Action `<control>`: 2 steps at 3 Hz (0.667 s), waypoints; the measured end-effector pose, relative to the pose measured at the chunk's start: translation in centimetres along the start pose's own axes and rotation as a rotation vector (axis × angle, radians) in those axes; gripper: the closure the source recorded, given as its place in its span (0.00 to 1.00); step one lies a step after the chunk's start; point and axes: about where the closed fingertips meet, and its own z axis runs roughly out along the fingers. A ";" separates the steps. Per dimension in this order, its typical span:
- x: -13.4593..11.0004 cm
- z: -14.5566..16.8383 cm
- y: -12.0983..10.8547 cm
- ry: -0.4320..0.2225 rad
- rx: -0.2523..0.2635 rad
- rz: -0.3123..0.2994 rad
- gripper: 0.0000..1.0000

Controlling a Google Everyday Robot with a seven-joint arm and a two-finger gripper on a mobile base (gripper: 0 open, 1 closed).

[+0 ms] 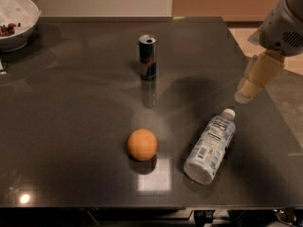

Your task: Move redbull can near orange

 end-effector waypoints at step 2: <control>-5.2 4.8 -6.4 -0.196 0.020 0.065 0.00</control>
Offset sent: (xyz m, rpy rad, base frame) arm 0.1436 0.0569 -0.0174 0.3206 -0.1530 -0.0332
